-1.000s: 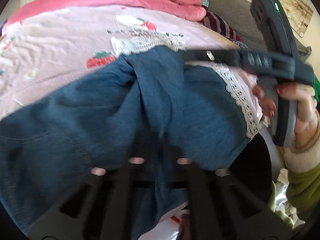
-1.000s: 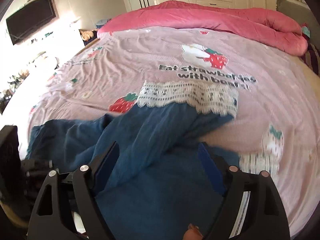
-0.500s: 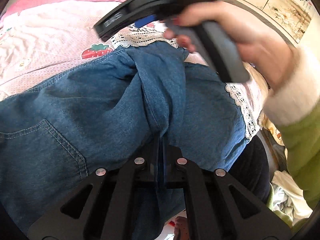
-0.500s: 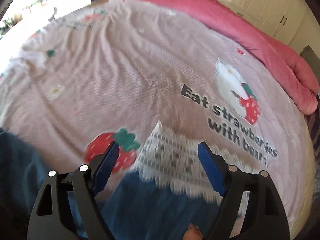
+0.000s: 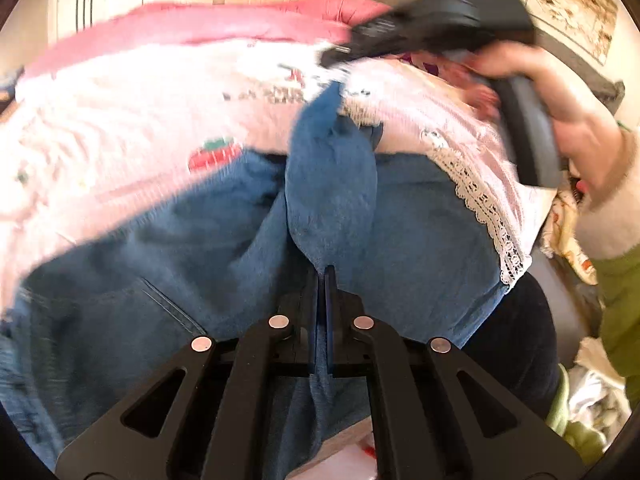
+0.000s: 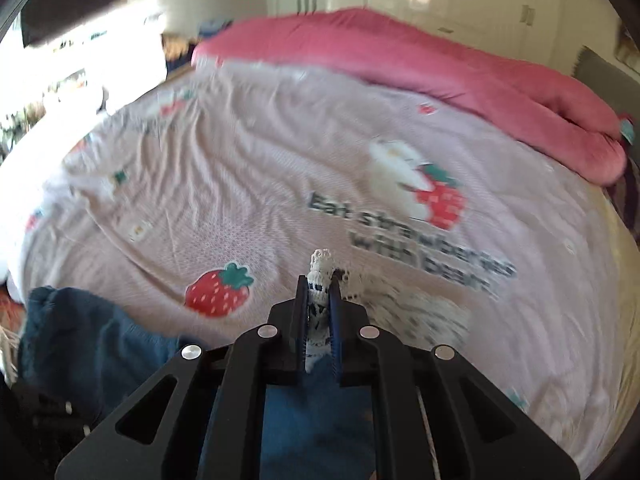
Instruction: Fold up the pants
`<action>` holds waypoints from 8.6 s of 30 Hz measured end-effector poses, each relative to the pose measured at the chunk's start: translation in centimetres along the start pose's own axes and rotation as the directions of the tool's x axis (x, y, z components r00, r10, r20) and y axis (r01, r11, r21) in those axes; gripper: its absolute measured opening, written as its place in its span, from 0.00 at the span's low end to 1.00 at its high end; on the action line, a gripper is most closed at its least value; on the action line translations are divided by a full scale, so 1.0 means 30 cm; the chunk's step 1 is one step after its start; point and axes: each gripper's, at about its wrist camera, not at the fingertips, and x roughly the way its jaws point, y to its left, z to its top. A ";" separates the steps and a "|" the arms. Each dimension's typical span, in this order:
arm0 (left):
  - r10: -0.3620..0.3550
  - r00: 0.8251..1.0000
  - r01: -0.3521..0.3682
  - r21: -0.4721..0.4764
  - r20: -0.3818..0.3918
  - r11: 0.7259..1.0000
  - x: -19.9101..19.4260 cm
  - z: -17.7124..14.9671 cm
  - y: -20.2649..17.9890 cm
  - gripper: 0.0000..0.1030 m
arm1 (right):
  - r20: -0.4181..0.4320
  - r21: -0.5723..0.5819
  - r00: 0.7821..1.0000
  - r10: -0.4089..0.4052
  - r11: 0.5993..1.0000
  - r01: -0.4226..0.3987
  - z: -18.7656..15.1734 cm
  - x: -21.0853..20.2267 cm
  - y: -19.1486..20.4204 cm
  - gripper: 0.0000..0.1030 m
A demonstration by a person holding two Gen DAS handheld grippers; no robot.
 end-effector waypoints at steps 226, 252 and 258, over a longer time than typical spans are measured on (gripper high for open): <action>0.097 0.995 -0.099 0.110 0.023 0.989 0.129 0.141 -0.368 0.91 | -0.045 0.217 0.984 0.171 0.963 -0.158 -0.451 -0.048 -0.417 0.87; -0.031 0.999 0.020 0.489 0.015 0.872 0.249 -0.077 -0.749 0.78 | -0.042 0.197 0.935 0.351 0.921 -0.337 -0.466 -0.042 -0.384 0.54; 0.015 0.998 -0.048 0.613 0.059 0.788 0.311 -0.132 -0.849 0.70 | -0.091 0.246 0.933 0.347 0.916 -0.317 -0.478 0.010 -0.419 0.55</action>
